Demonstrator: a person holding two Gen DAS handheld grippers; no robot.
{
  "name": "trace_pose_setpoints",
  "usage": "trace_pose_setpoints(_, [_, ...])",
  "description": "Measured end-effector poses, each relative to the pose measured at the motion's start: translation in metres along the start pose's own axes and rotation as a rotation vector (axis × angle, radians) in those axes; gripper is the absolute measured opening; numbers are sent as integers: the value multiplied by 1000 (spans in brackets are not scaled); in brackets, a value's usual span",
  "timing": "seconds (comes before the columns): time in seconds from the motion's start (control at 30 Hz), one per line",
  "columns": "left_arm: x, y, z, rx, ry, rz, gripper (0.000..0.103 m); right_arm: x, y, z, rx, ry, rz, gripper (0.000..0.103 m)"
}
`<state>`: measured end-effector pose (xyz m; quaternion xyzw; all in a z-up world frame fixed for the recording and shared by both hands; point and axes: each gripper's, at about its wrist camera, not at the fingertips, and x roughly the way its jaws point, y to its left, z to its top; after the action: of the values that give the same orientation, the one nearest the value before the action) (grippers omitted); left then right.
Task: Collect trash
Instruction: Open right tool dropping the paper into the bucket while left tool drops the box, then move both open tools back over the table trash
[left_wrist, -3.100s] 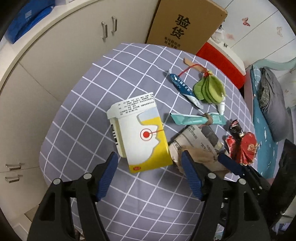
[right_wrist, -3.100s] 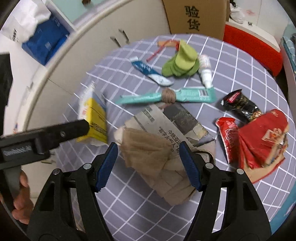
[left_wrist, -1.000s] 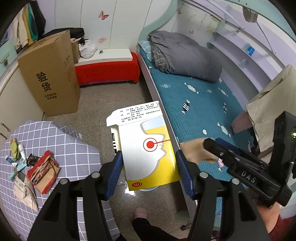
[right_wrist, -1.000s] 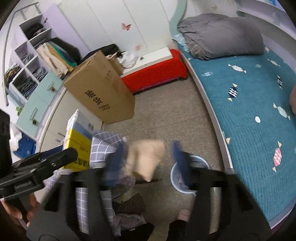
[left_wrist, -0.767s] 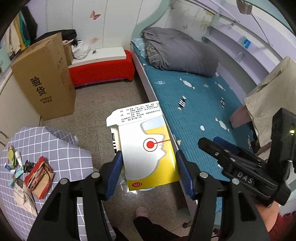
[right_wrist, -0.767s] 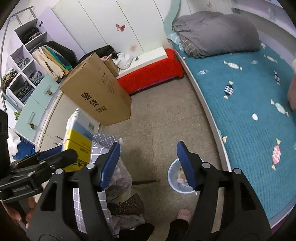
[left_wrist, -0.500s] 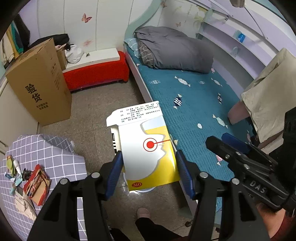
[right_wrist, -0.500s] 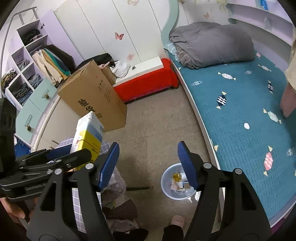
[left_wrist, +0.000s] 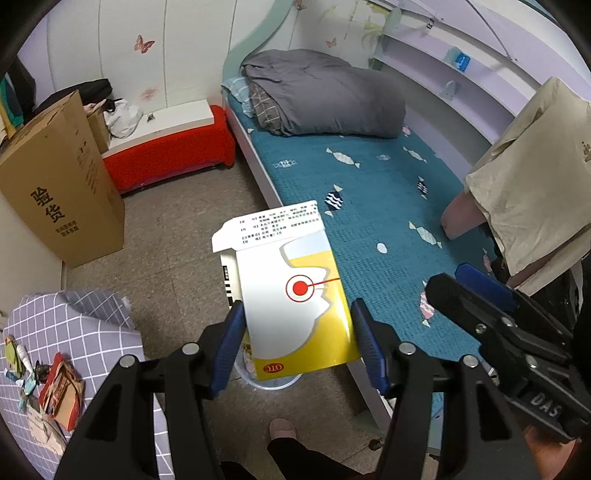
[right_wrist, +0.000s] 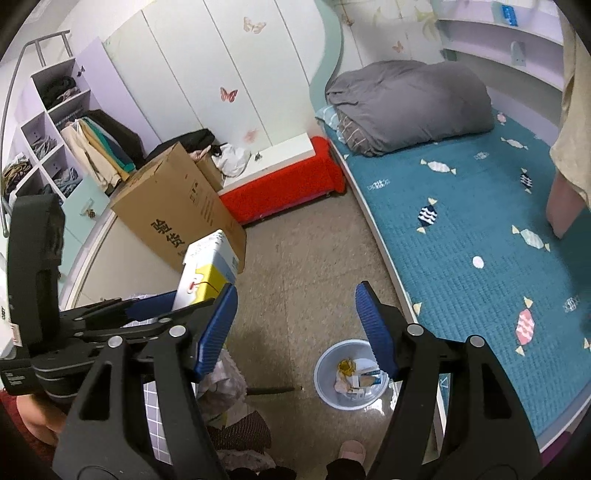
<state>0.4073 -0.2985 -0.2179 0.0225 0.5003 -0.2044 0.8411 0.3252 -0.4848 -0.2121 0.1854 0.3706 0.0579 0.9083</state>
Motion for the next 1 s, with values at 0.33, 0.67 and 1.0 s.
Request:
trace_pose_setpoints(0.33, [5,-7,5,-5,-14,19,76,-9,-12,5,28,-29,-16,67])
trace_pose_setpoints(0.67, [-13,4,-6,-51,-56,60,76,-4,7,1,-9,-6,17,67])
trace_pose_setpoints(1.0, [-48,40,-37,-157,-114,115,76,3,47,-12,-86,37,86,67])
